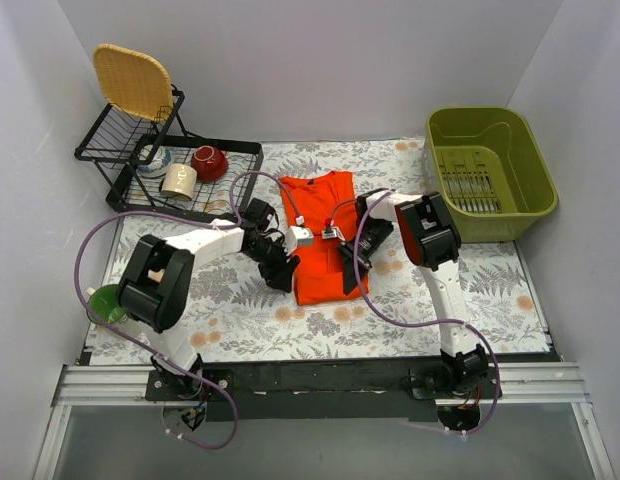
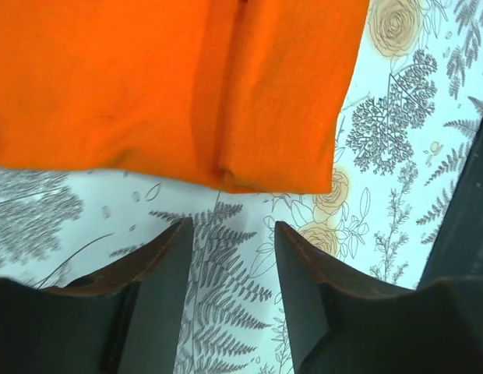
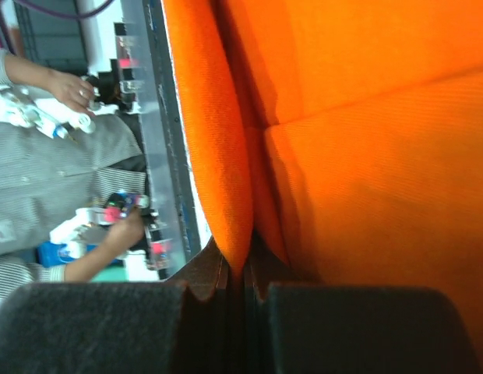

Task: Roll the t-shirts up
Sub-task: Roll the T-shirt to the center of the board.

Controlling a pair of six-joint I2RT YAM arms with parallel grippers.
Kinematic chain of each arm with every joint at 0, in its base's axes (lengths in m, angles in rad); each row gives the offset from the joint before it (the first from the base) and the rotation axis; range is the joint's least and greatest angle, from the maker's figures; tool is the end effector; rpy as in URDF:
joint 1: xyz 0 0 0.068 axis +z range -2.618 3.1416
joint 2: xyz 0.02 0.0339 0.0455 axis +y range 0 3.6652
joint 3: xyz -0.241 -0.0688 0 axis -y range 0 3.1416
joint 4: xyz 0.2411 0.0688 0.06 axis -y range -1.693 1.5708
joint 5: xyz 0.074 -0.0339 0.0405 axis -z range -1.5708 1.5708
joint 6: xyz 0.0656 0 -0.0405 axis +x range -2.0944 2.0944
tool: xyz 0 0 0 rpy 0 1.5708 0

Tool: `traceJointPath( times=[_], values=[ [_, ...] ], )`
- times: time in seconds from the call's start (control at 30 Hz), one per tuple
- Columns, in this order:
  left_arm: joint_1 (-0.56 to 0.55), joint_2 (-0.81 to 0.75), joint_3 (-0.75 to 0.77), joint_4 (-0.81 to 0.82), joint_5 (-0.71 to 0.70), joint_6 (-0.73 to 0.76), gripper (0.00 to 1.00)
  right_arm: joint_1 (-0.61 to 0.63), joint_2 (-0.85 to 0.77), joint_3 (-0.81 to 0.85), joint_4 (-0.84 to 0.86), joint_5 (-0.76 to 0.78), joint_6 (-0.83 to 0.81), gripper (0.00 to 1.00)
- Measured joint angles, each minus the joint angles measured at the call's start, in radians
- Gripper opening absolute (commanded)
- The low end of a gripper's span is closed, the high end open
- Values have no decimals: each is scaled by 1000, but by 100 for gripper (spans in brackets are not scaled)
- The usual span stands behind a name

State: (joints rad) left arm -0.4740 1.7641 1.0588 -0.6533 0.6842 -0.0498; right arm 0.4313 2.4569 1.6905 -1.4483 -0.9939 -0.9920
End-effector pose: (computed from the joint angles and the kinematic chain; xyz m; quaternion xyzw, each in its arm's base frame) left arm 0.2614 -0.1807 0.1174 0.2319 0.9083 -0.3480 0.0100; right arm 0.3005 0.1988 0.0541 0.4304 -0.7300 -0.5116 0.1422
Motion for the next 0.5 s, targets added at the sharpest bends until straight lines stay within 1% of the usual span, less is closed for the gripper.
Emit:
traceJointPath(
  times=[0.07, 0.13, 0.2, 0.27, 0.4, 0.5],
  values=[
    [-6, -59, -22, 35, -38, -11, 47, 0, 14, 12, -12, 0, 28, 1],
    [-35, -129, -45, 84, -72, -12, 48, 0, 24, 26, -19, 3, 52, 1],
    [-87, -196, -67, 131, -90, -6, 53, 0, 32, 41, -22, 4, 72, 1],
    [-166, -262, -103, 202, -114, 9, 57, 0, 37, 51, -23, 3, 85, 1],
    [-280, -304, -169, 317, -138, 34, 59, 0, 45, 65, -24, 1, 104, 1],
    [-307, -284, -225, 386, -188, 51, 59, 0, 51, 77, -23, -6, 110, 1]
  ],
)
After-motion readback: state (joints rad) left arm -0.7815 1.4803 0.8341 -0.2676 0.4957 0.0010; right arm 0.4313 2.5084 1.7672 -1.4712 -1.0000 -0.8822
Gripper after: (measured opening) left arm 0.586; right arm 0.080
